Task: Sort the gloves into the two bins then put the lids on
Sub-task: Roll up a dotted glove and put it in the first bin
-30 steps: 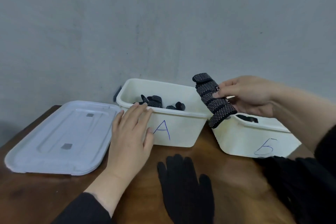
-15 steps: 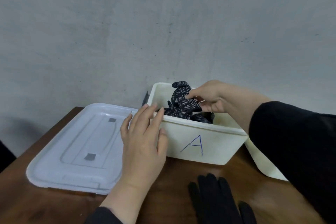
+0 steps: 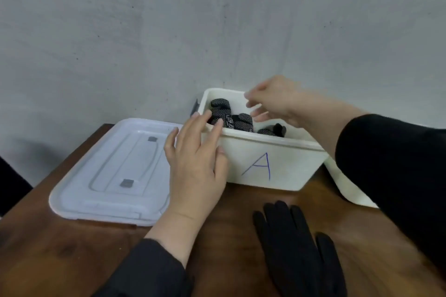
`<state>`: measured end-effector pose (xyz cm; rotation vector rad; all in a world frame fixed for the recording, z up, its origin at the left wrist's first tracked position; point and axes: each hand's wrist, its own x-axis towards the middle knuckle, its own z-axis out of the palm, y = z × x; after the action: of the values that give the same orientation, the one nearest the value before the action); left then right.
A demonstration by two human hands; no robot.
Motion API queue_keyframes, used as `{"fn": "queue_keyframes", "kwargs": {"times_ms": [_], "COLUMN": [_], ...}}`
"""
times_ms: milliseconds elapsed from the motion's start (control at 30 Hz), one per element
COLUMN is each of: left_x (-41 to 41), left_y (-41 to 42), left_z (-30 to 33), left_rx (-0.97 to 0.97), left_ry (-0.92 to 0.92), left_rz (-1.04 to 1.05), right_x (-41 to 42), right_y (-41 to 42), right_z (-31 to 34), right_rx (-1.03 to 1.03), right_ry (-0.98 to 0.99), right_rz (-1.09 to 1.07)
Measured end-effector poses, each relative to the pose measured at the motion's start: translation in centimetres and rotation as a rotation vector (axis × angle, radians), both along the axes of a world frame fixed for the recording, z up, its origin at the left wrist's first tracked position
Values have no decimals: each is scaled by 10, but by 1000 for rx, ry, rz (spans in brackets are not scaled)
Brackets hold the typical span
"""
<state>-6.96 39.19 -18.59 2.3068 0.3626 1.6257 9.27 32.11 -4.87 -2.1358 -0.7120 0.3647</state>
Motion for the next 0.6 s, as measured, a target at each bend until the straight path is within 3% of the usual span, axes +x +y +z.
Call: {"fn": "queue_keyframes", "kwargs": {"times_ms": [200,367,467,600], "left_x": [-2,-9,-16,-22], "left_y": [-29,-76,-118,-183], "left_z": [3,2,-1,-2], "left_rx": [139,173,167,150], "left_ry": [9,131,308,462], "left_rz": [-86,-297,-466,-531], "right_x": [-54,-91,-105,-115], "right_y": [-109,-219,-273,-322], "right_z": [10,-64,-112,-154], "right_rx": [226,8,-125,-175], "right_ry": [-393,-399,-408,-430], "right_rz": [-32,-76,-74,-47]}}
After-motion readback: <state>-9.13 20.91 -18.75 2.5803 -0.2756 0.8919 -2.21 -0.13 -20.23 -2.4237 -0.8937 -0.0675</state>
